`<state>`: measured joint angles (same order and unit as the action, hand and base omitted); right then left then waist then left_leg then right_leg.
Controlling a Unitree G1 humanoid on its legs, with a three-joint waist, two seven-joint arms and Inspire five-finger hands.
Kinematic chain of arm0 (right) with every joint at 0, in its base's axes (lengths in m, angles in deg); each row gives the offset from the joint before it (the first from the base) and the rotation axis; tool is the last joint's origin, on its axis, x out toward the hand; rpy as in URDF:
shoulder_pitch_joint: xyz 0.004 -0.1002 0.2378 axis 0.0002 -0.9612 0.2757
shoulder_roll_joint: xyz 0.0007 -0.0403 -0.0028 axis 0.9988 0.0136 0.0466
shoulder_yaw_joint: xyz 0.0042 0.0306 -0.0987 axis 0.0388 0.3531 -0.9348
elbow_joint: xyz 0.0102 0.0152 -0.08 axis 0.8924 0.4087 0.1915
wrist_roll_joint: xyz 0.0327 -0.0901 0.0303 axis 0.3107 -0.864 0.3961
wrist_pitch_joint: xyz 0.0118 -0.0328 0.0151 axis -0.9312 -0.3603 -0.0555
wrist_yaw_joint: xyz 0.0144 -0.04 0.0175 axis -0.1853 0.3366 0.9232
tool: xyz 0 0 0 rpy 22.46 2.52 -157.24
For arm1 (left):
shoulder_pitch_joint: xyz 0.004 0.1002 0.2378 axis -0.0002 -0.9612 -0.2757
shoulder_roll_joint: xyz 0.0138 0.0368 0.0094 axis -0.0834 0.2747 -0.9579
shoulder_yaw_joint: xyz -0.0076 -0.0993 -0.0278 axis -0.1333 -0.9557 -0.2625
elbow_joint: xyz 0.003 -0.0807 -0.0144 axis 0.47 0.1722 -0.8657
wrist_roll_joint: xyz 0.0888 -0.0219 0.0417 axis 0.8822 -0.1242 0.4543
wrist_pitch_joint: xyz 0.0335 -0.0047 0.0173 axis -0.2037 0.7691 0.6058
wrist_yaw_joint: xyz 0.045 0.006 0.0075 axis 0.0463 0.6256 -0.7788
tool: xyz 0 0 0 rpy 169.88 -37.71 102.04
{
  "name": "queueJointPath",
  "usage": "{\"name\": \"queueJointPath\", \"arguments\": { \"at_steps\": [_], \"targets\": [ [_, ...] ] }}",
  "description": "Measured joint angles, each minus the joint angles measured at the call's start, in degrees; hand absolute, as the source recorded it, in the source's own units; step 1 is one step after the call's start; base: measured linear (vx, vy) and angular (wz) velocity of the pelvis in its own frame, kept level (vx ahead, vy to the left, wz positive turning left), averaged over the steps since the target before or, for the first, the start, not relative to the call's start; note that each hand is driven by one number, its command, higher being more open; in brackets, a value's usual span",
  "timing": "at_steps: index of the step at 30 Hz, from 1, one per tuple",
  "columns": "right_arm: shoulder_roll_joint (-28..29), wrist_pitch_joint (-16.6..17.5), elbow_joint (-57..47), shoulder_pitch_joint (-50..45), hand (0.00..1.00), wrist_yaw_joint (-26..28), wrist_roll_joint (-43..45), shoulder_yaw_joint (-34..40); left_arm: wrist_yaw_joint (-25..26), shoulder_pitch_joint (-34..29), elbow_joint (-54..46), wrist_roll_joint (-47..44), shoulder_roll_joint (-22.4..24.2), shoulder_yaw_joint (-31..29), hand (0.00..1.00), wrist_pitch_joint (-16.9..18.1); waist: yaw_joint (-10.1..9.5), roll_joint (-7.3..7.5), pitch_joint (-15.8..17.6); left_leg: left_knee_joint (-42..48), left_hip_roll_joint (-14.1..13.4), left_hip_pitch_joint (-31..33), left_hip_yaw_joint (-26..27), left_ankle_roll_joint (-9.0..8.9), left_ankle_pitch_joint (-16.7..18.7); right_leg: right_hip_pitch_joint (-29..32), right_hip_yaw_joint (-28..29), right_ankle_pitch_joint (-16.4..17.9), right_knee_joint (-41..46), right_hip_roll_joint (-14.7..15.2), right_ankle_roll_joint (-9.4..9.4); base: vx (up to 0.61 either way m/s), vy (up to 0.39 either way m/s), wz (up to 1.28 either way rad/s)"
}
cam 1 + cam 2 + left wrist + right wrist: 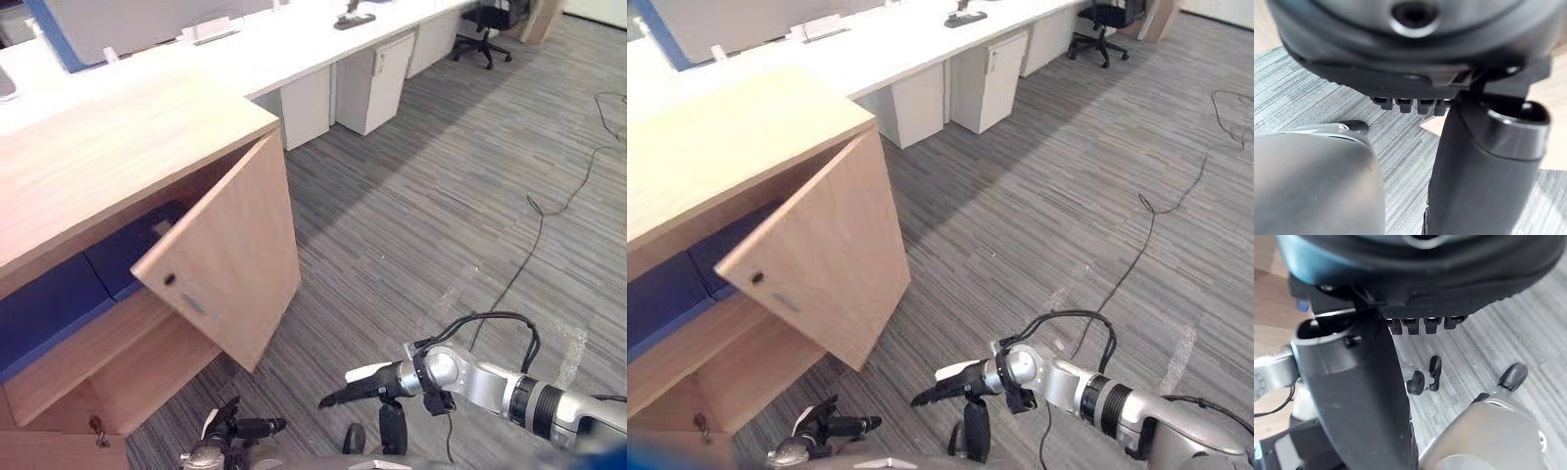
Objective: Walk over to the cabinet, pick up the folder, carry it to the office cabinet, place the folder inside the office cabinet, then close the office cabinet door
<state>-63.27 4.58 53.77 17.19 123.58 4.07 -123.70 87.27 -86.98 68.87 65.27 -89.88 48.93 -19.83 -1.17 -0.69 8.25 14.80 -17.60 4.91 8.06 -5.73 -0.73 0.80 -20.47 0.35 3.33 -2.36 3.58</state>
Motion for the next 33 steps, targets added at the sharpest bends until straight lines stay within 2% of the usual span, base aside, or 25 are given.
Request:
{"name": "queueJointPath", "arguments": {
  "at_steps": [1, 2, 3, 4, 5, 7, 10, 11, 12, 13, 14, 15, 16, 17, 18, 19, 20, 21, 22, 24, 25, 28, 31, 32, 33],
  "targets": [
    [-0.03, -0.07, -0.08, -3.35, 1.00, -0.94, -1.27, 3.13, -0.15, -0.02, -0.12, 0.75, -0.61, 0.00, 1.00, -0.04, -0.28, 0.81, -0.28, 0.87, -0.29, 0.61, 3.87, 2.13, -0.85, -0.68, -2.25, 1.26, 0.27, 0.71, 0.25, -0.08, -0.032, 1.00],
    [0.03, -0.04, -0.22, -5.02, 1.00, -1.23, -2.17, 4.72, -0.16, -0.01, -0.23, 0.92, -0.82, 0.03, 1.00, -0.07, -0.29, 1.56, -0.58, 1.75, -0.65, 0.55, 6.13, 3.26, -0.23, -1.04, -3.55, 1.59, 0.18, 1.09, 0.54, -0.07, -0.045, 0.98],
    [0.68, -0.08, -0.09, -8.42, 1.00, -1.97, -3.03, 8.54, -0.37, 0.39, -0.94, 1.28, -1.18, 0.02, 1.00, -0.21, -0.29, 1.63, -0.44, 9.55, -2.97, 2.87, 11.42, 6.32, 3.43, -1.43, -5.97, 1.90, -0.07, 1.21, 0.74, -0.04, -0.025, 0.88],
    [2.77, -0.08, 1.15, -10.80, 1.00, -3.26, -4.93, 11.84, -0.48, 0.20, -1.30, 2.18, -1.52, 0.05, 1.00, -0.22, -0.49, 1.51, -0.30, 17.46, -4.06, 4.60, 14.84, 7.59, 6.28, -2.06, -7.70, 1.81, -0.69, 1.37, 0.61, -0.02, -0.020, 0.79],
    [4.16, -0.08, 2.51, -11.43, 1.00, -3.88, -5.81, 13.00, -0.46, 0.00, -1.29, 2.64, -1.65, 0.16, 1.00, -0.38, -0.30, 1.52, -0.31, 19.87, -4.11, 4.85, 16.08, 7.84, 7.51, -2.28, -8.35, 1.75, -0.85, 1.60, 0.51, 0.04, -0.002, 0.73],
    [9.12, -0.27, 8.99, -13.41, 1.00, -6.43, -8.98, 15.96, -0.42, -0.25, -1.29, 3.05, -1.56, 0.77, 1.00, -0.91, 0.00, 1.24, -0.31, 21.46, -3.41, 3.94, 18.44, 7.14, 10.22, -3.11, -11.13, 1.17, -1.76, 2.15, -0.37, 0.04, 0.006, 0.76],
    [18.39, -0.85, 24.45, -14.28, 1.00, -10.47, -11.56, 22.29, -0.37, -0.51, -1.31, 3.17, 0.46, 2.28, 1.00, -1.32, -0.20, -1.72, 0.10, 9.47, -0.60, -0.50, 17.88, 1.93, 12.35, -3.70, -16.72, 0.38, -2.39, 2.44, -1.40, 0.03, 0.090, 1.01],
    [24.49, -1.37, 33.56, -14.15, 1.00, -14.27, -13.03, 28.88, -0.17, -0.19, -1.29, 3.59, 0.65, 2.26, 1.00, -1.35, -1.15, -1.23, 0.41, 4.97, 2.53, -1.49, 17.28, 1.47, 10.20, -3.88, -18.33, 0.12, -2.11, 4.59, -2.45, 0.04, 0.192, 1.01],
    [28.87, -2.06, 40.95, -13.88, 1.00, -18.45, -14.05, 37.20, 0.73, -0.26, -1.27, 3.83, 1.75, 2.64, 1.00, -1.36, -1.27, -1.77, 0.44, 1.23, 5.75, -2.17, 15.12, 2.63, 8.55, -4.26, -20.82, 0.23, -1.07, 6.96, -3.46, 0.03, 0.161, 1.08],
    [30.32, -2.45, 43.97, -13.83, 1.00, -20.67, -13.96, 41.55, 1.16, -0.31, -1.22, 4.16, 2.08, 2.74, 1.00, -1.36, -1.17, -2.34, 0.28, -0.10, 7.15, -2.33, 13.86, 3.09, 8.13, -4.43, -22.35, 0.54, 0.00, 8.25, -4.11, 0.09, 0.229, 1.35],
    [31.72, -3.19, 48.51, -13.88, 1.00, -24.65, -13.83, 48.60, 1.70, -0.34, -1.18, 4.18, 2.65, 3.20, 1.00, -1.35, -1.07, -3.51, 0.40, -1.94, 9.63, -3.04, 10.98, 4.12, 7.47, -5.02, -25.09, 1.95, 4.18, 11.51, -5.70, 0.10, 0.273, 1.52],
    [32.28, -4.72, 51.45, -14.12, 1.00, -28.30, -12.64, 53.57, 2.34, -0.40, -1.14, 4.15, 3.52, 3.73, 1.00, -1.32, -0.93, -4.23, 0.44, -3.80, 12.65, -4.17, 7.81, 5.69, 6.37, -4.84, -26.49, 4.75, 12.16, 16.69, -6.40, 0.13, 0.336, 1.62],
    [32.62, -5.36, 52.34, -14.46, 1.00, -29.99, -10.89, 55.56, 2.83, -0.34, -1.11, 4.09, 3.40, 4.62, 1.00, -1.29, -0.72, -4.48, 0.37, -4.80, 14.46, -4.71, 5.53, 6.43, 5.84, -4.45, -25.66, 6.25, 17.38, 19.58, -5.95, 0.11, 0.295, 1.77],
    [32.86, -5.77, 53.26, -15.23, 1.00, -32.33, -6.87, 58.35, 3.38, -0.19, -0.96, 4.05, 3.16, 5.65, 1.00, -1.18, 0.40, -4.18, 0.52, -5.53, 17.15, -5.01, 1.66, 7.42, 5.22, -3.11, -22.19, 7.83, 25.38, 23.86, -3.70, 0.14, 0.205, 2.37],
    [33.55, -5.56, 53.41, -16.12, 1.00, -35.17, 0.26, 63.23, 4.73, 0.50, -0.77, 3.41, 2.62, 6.76, 1.00, -1.05, 1.80, -3.31, 0.85, -5.26, 19.87, -4.72, -5.06, 8.58, 4.74, 0.93, -8.09, 11.24, 32.30, 24.25, -3.40, 0.16, 0.142, 2.63],
    [34.30, -4.87, 53.28, -16.46, 1.00, -36.65, 3.15, 64.40, 5.39, 0.92, -0.63, 2.53, 2.31, 6.88, 1.00, -1.21, 1.90, -3.09, 1.15, -4.78, 20.56, -4.17, -8.36, 8.73, 4.57, 2.31, 2.47, 12.70, 32.03, 21.21, -5.06, 0.13, 0.045, 2.27],
    [34.79, -4.68, 53.41, -16.64, 1.00, -37.33, 4.80, 64.50, 5.65, 0.91, -0.63, 1.71, 2.07, 6.86, 1.00, -1.16, 1.85, -2.63, 1.27, -4.51, 21.07, -3.81, -10.34, 8.65, 4.46, 3.12, 8.66, 13.31, 31.51, 18.98, -6.07, 0.10, -0.013, 1.99],
    [36.73, -4.60, 53.82, -17.40, 1.00, -38.13, 7.28, 66.18, 5.99, 0.66, -0.60, -0.05, 1.16, 6.25, 1.00, -1.23, 1.56, -0.98, 0.89, -4.50, 22.74, -3.15, -15.03, 8.12, 3.96, 3.15, 21.27, 14.08, 28.66, 15.15, -7.64, 0.09, -0.064, 1.83],
    [38.13, -4.59, 54.15, -17.64, 1.00, -38.47, 8.39, 67.39, 6.31, 0.15, -0.62, -0.59, 0.52, 5.80, 1.00, -1.14, 1.35, 0.50, 0.24, -4.50, 23.71, -2.80, -17.40, 7.74, 3.72, 2.80, 25.07, 14.02, 25.82, 14.33, -8.06, 0.08, -0.102, 1.70],
    [39.13, -4.53, 55.43, -17.69, 1.00, -38.84, 9.26, 68.67, 6.77, -1.09, -0.61, -1.09, 0.14, 3.80, 1.00, -1.18, 0.88, 1.99, -0.28, -4.57, 24.74, -2.62, -20.18, 6.75, 3.61, 1.51, 25.06, 13.05, 19.61, 14.99, -10.07, 0.06, -0.170, 1.02],
    [40.05, -4.42, 56.03, -18.15, 1.00, -39.04, 9.32, 70.42, 6.86, -2.59, -0.61, -1.61, 0.76, 1.25, 1.00, -1.17, 0.47, 2.17, -0.66, -5.15, 24.30, -2.77, -22.21, 5.59, 3.74, -1.70, 22.30, 13.52, 15.08, 14.90, -11.04, 0.07, -0.217, 0.73],
    [40.15, -4.32, 56.08, -19.18, 1.00, -38.96, 9.38, 73.70, 7.17, -4.90, -0.58, -3.84, 1.99, -2.87, 1.00, -1.11, -0.25, 1.75, -0.72, -5.83, 21.45, -2.25, -24.65, 3.67, 3.96, -4.28, 18.80, 13.12, 10.46, 12.11, -10.38, 0.08, -0.245, 0.41],
    [40.28, -4.44, 56.01, -19.67, 1.00, -39.34, 9.18, 74.49, 6.61, -5.37, -0.93, -8.07, 2.40, -5.00, 1.00, 0.01, -0.36, 2.26, -0.51, -5.21, 19.27, -0.82, -27.98, 1.86, 4.14, -6.40, 14.39, 12.30, 8.13, 9.19, -9.03, 0.03, -0.270, 0.65],
    [40.40, -4.37, 55.96, -19.62, 1.00, -39.36, 9.18, 74.50, 6.45, -5.34, -1.31, -9.20, 2.34, -5.23, 1.00, 0.12, -0.33, 2.54, -0.30, -4.81, 18.97, 0.02, -27.78, 1.74, 4.08, -6.51, 13.28, 12.18, 7.78, 8.84, -8.84, -0.03, -0.186, 0.82],
    [40.60, -4.16, 56.02, -19.41, 1.00, -39.42, 9.18, 75.12, 6.32, -5.06, -1.83, -11.50, 2.39, -5.96, 1.00, 0.21, -0.28, 2.78, 0.12, -3.99, 17.96, 1.90, -25.09, 1.64, 3.90, -6.50, 11.01, 11.95, 7.50, 8.20, -8.46, -0.04, -0.125, 0.70]
  ]
}}
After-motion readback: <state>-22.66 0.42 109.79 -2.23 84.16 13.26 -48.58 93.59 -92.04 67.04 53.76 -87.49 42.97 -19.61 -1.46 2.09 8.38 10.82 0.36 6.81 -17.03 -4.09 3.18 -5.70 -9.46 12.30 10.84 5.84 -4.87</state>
